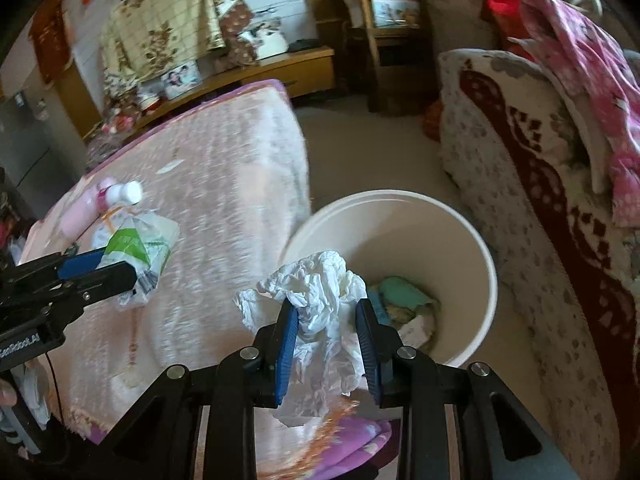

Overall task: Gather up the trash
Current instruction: 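Carry packet and tissue over the white bucket and open both grippers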

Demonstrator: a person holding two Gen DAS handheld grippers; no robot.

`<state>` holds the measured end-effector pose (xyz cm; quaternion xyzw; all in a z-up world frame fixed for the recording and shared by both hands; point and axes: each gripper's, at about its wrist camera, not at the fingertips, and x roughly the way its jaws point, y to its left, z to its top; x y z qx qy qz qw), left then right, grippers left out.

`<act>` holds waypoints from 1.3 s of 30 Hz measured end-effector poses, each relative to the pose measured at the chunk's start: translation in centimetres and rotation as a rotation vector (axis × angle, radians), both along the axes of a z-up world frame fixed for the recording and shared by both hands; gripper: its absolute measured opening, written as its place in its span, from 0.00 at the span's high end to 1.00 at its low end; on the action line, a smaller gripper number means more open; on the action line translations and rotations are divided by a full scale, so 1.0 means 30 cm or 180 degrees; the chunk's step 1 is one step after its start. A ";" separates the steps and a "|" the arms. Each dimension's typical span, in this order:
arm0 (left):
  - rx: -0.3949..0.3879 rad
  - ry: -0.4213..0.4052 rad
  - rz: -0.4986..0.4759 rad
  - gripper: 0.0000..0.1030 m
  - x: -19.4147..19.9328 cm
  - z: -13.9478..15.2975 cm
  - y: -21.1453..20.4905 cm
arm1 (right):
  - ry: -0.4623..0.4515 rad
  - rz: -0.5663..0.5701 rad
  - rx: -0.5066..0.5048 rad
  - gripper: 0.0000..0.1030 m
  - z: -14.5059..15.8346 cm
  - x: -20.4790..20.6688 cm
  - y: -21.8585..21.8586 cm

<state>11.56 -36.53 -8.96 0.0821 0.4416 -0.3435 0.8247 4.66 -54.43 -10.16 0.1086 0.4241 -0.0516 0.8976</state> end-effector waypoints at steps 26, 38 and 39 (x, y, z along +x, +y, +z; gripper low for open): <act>0.0272 0.0384 -0.0222 0.39 0.005 -0.153 -0.088 | 0.0122 -0.0298 0.0271 0.72 -0.100 0.021 -0.127; 0.0216 0.0248 -0.0296 0.67 0.020 -0.158 -0.204 | 0.0083 -0.0320 0.0266 0.72 -0.080 0.007 -0.138; 0.0145 0.0289 -0.0298 0.67 0.034 -0.155 -0.217 | 0.0076 -0.0330 0.0269 0.72 -0.077 0.005 -0.141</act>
